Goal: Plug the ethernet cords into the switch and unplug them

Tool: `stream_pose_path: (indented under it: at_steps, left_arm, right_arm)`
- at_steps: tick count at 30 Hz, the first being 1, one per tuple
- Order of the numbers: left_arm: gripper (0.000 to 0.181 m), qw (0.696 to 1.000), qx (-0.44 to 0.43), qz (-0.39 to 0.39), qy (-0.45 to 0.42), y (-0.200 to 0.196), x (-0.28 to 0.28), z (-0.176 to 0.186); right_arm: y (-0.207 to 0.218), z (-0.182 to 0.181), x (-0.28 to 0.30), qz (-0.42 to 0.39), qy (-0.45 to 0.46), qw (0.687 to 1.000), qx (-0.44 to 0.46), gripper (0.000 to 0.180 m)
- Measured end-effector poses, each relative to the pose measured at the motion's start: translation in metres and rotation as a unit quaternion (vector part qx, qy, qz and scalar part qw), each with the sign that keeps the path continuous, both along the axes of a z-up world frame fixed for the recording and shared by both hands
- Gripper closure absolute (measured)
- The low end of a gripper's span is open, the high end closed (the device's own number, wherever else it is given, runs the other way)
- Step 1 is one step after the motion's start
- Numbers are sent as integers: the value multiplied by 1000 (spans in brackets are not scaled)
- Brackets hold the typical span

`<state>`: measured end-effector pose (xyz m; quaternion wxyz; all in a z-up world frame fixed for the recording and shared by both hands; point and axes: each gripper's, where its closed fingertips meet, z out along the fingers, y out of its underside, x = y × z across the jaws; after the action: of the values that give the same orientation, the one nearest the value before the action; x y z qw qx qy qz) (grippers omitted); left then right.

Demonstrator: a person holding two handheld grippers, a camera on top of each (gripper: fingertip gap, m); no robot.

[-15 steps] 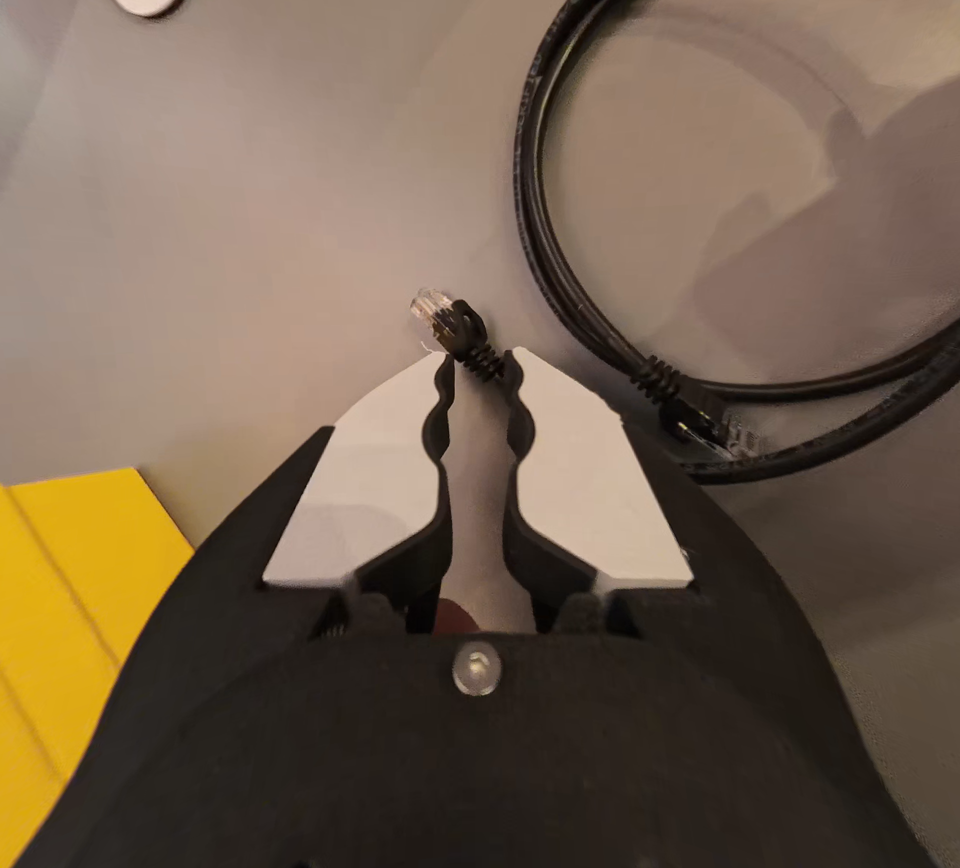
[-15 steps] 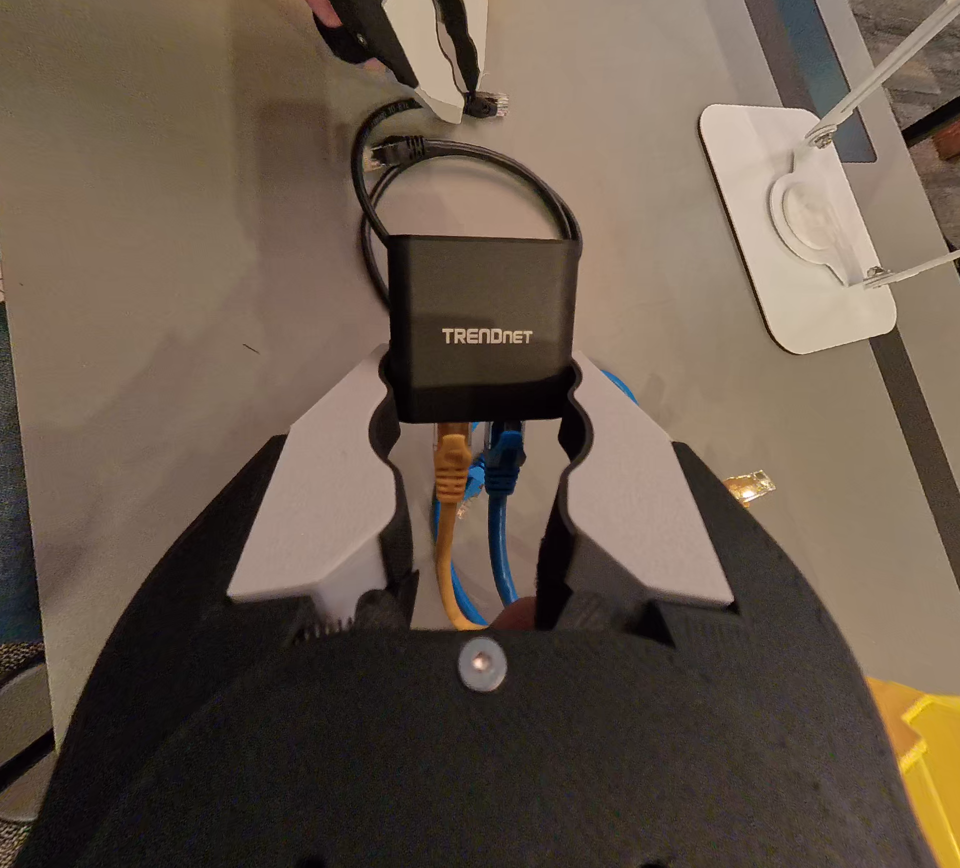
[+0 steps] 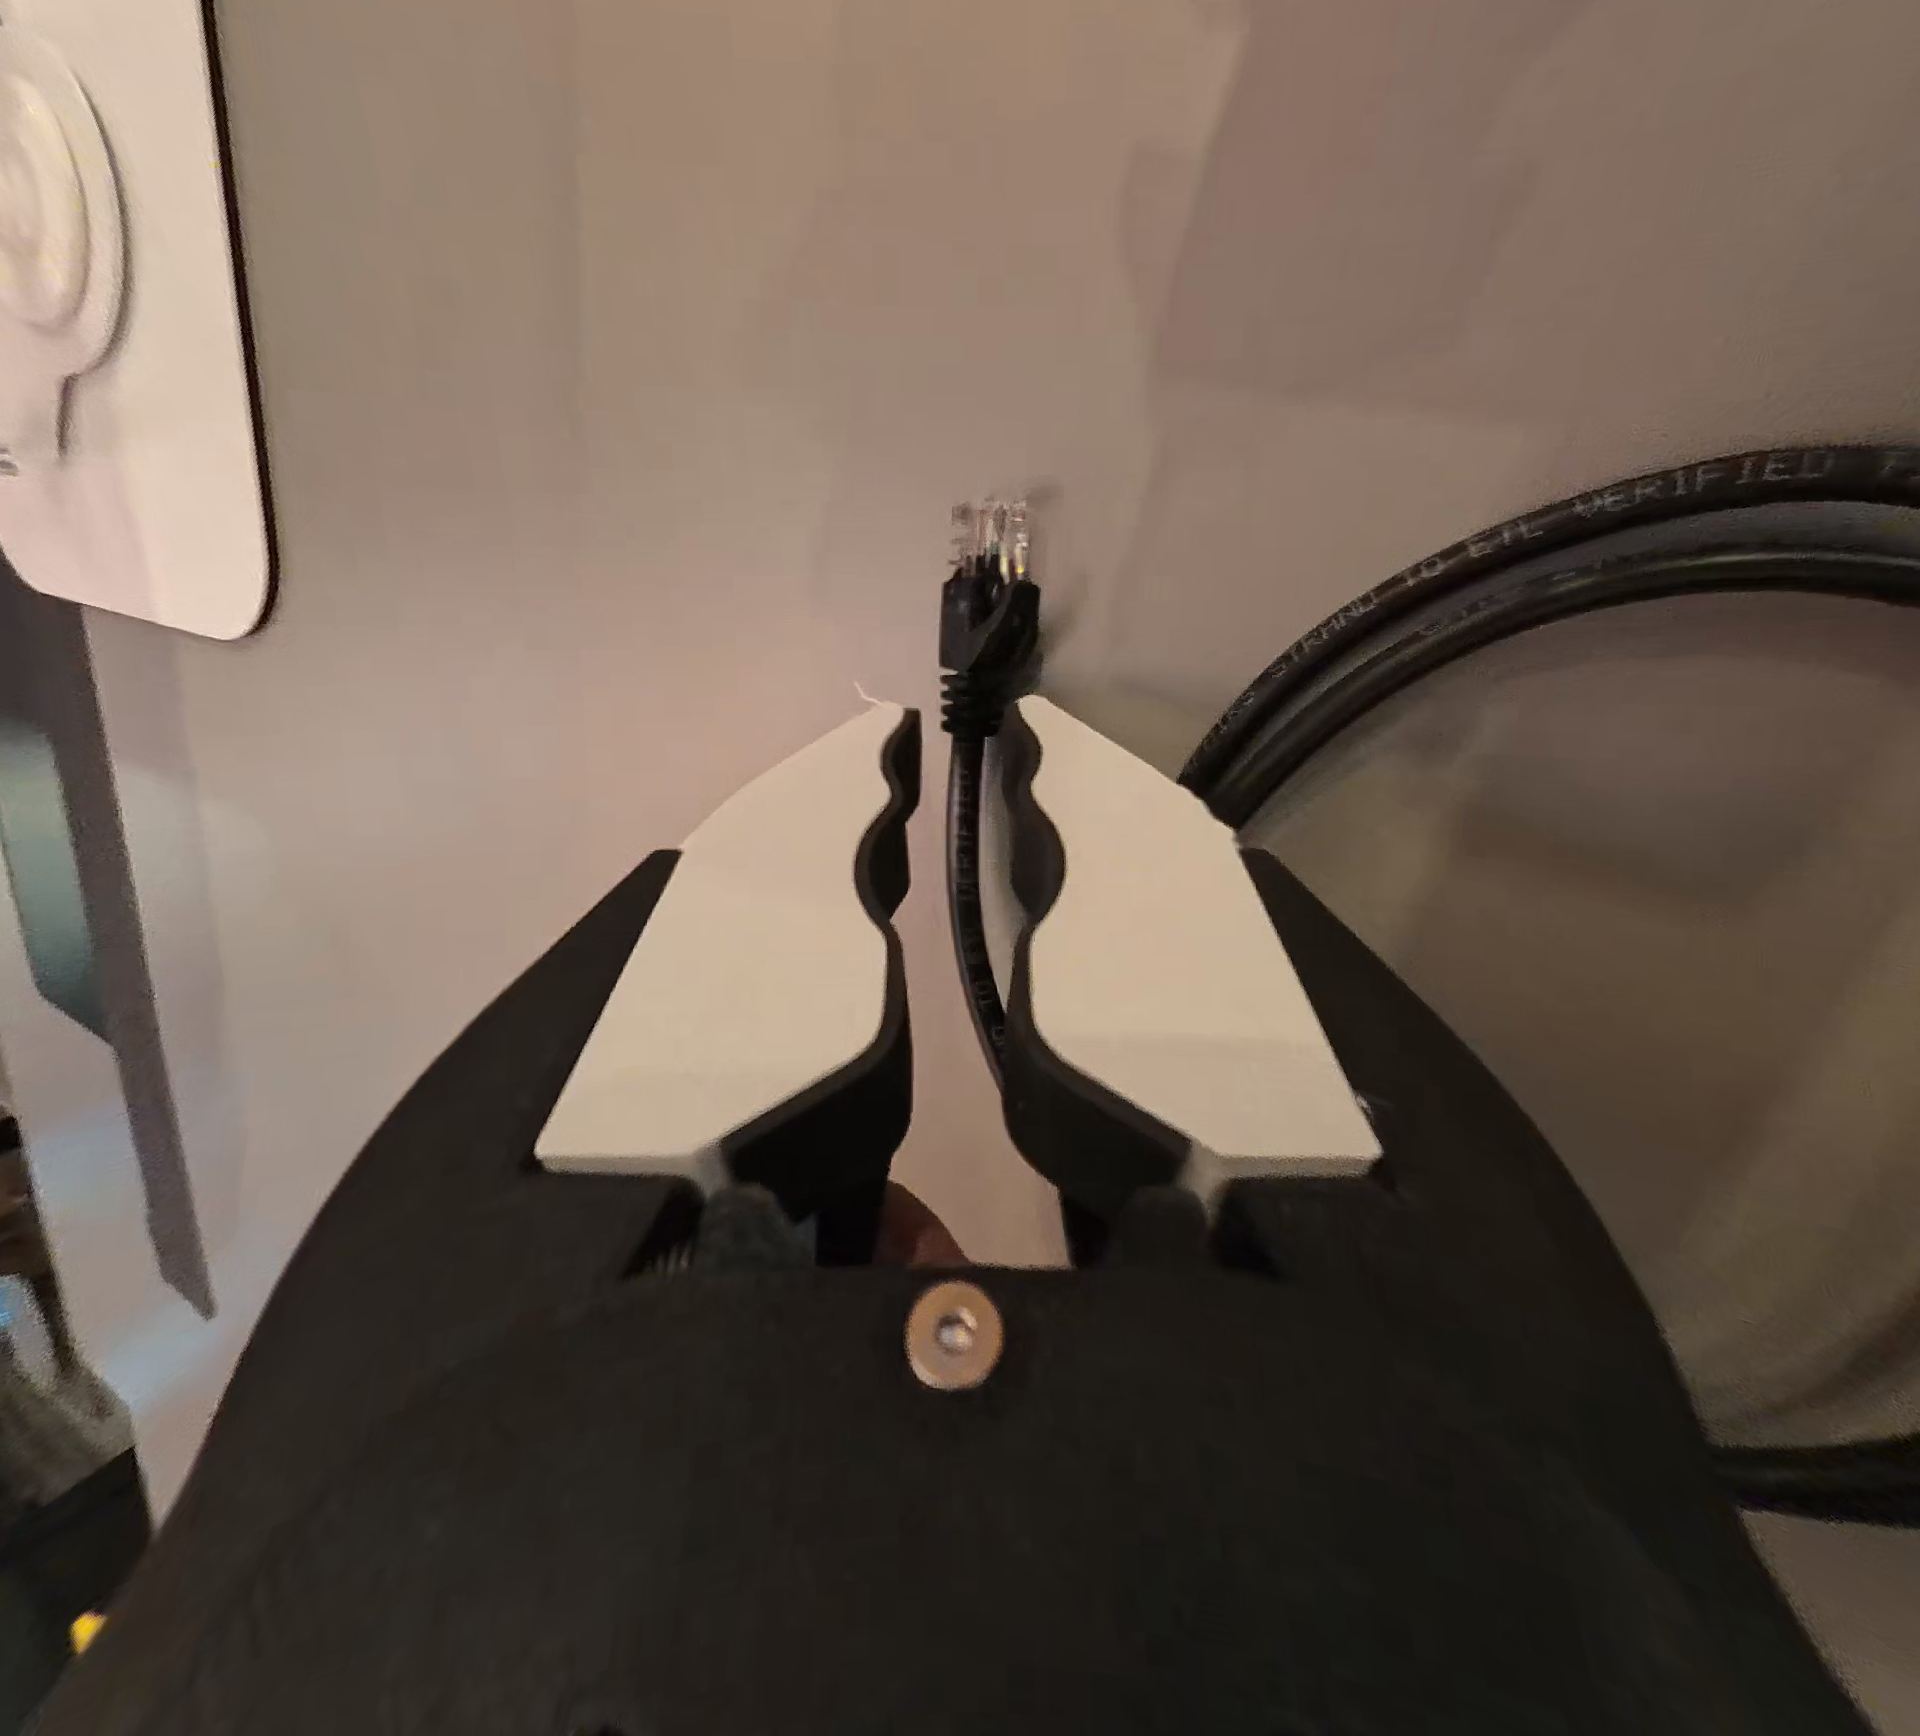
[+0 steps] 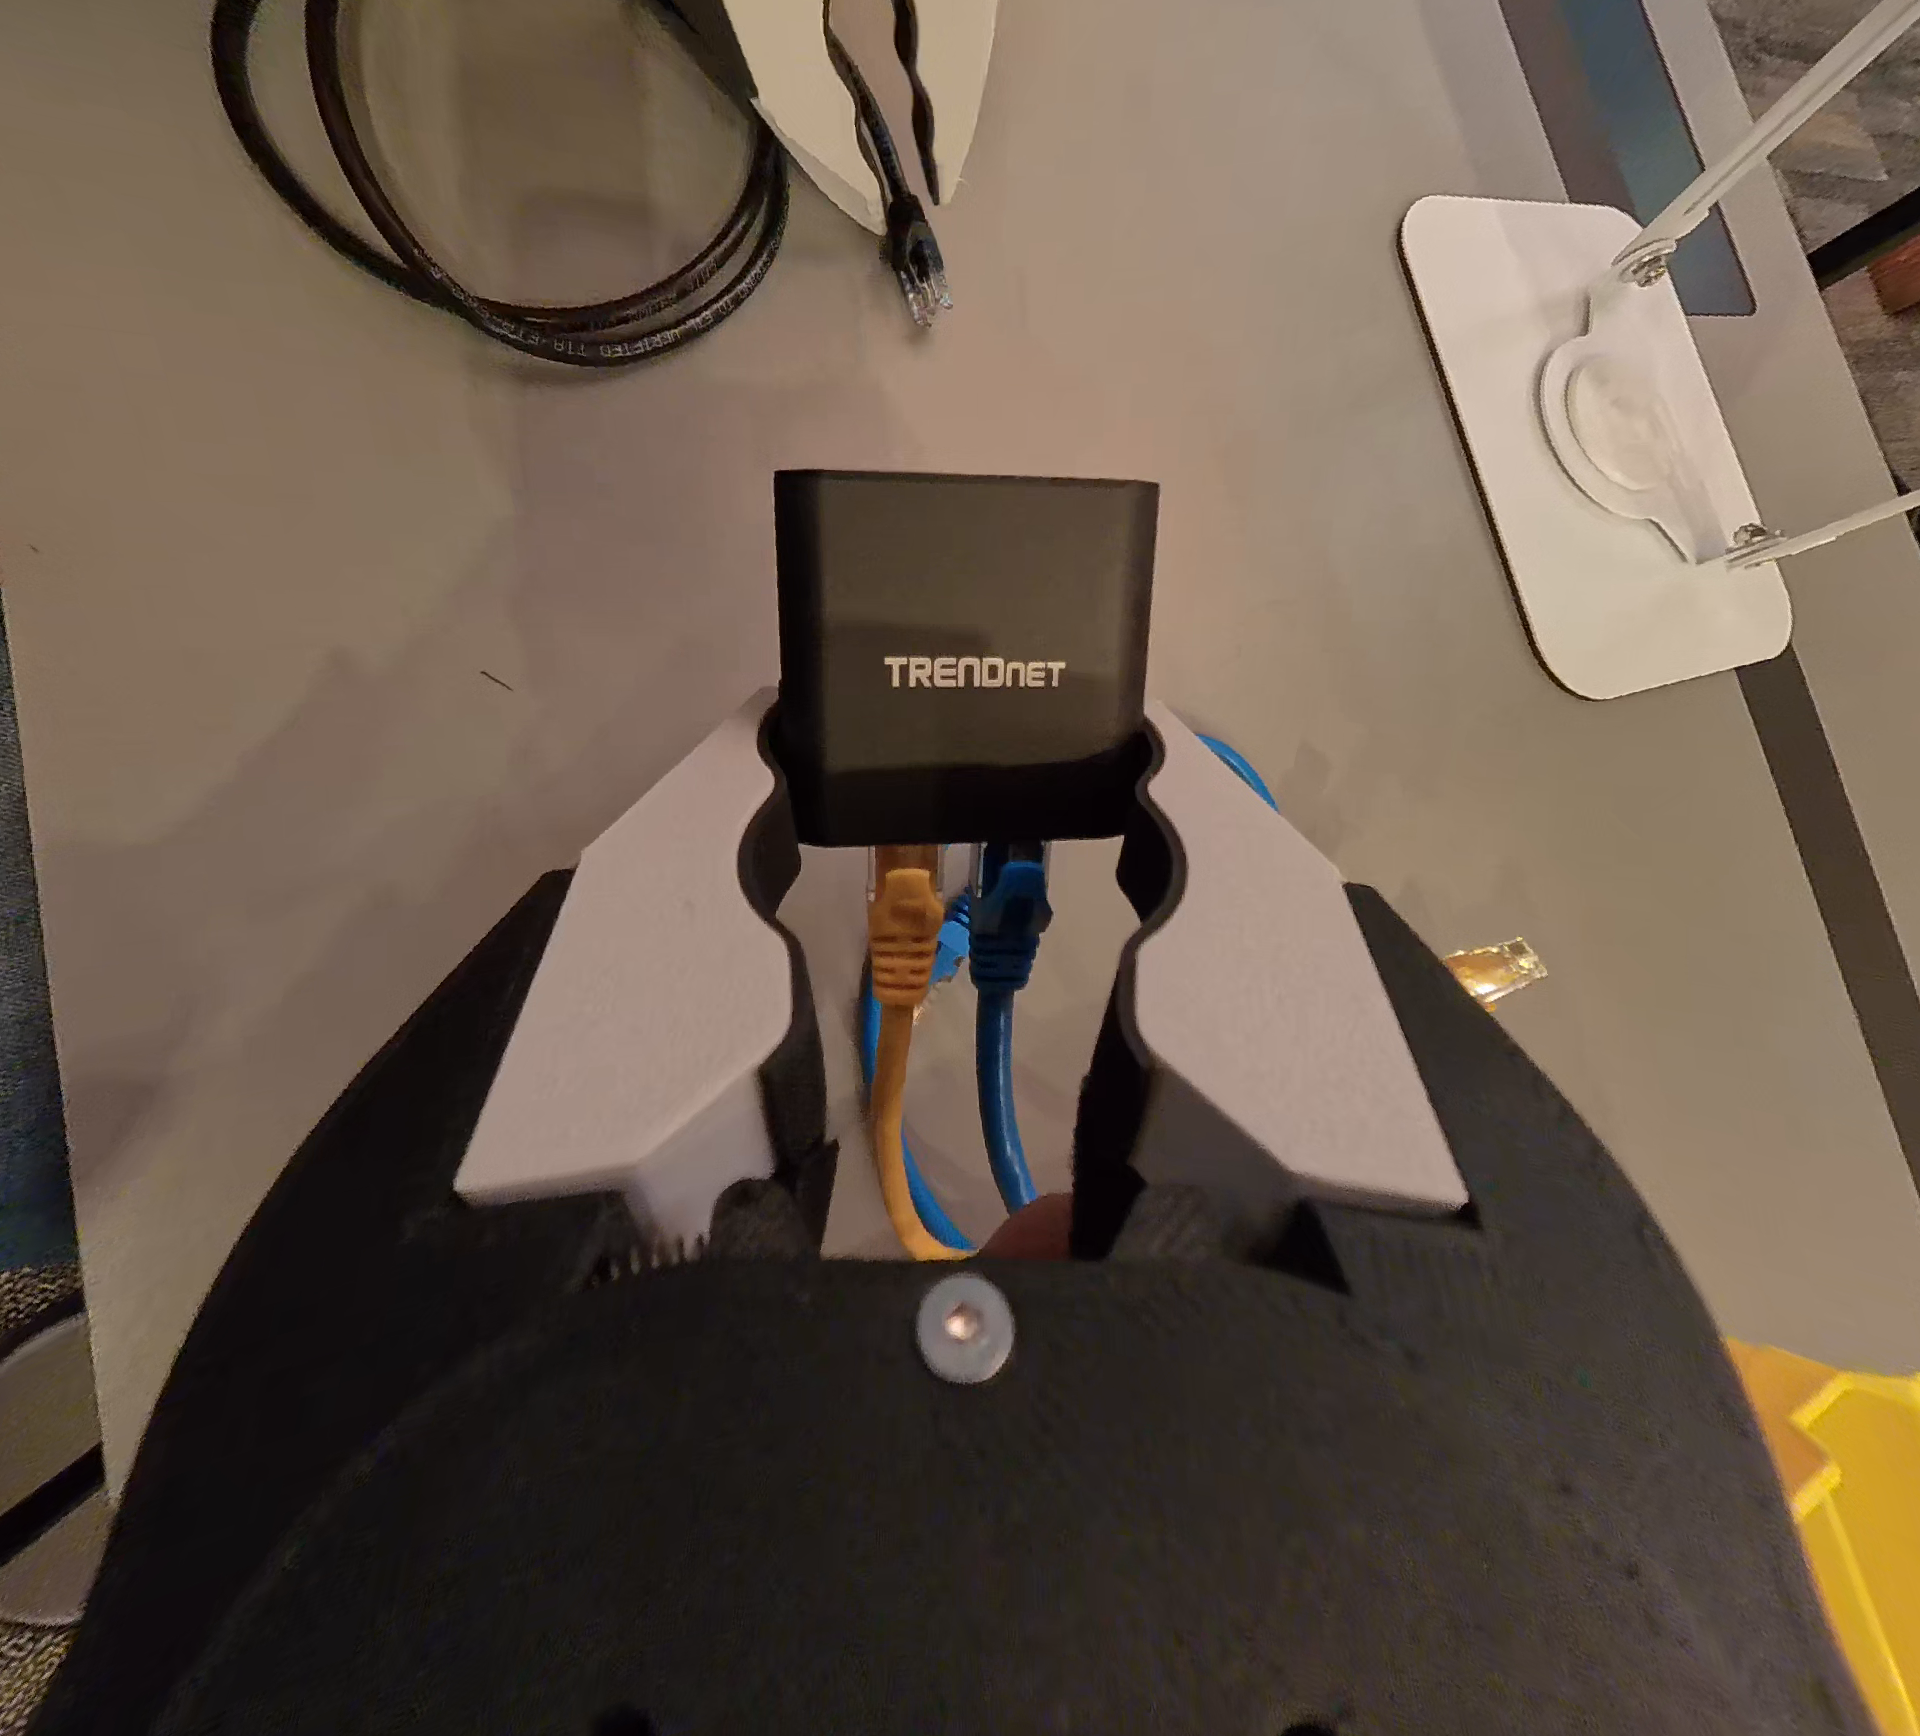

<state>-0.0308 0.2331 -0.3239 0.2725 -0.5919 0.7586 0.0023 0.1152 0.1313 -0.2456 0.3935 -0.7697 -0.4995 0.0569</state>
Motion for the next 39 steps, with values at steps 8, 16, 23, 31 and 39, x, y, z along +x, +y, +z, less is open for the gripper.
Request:
stream_pose_path:
  at_steps: [8,16,23,31,39]
  left_arm:
    - [170,994,108,-30,4,1,5,2]
    - [171,995,95,12,-22,6,10,2]
    - [171,993,-65,50,-79,-7,16,38]
    - [171,980,-189,15,-53,-29,26,75]
    - [171,965,-261,-32,14,-59,40,74]
  right_arm:
    - [1,-2,-3,0,2,1000,2,120]
    - [1,-2,-3,1,2,1000,6,120]
    - [5,-1,-3,7,-7,1000,16,120]
    - [18,-1,-8,22,-58,997,43,120]
    - [30,-8,-9,33,-102,993,53,120]
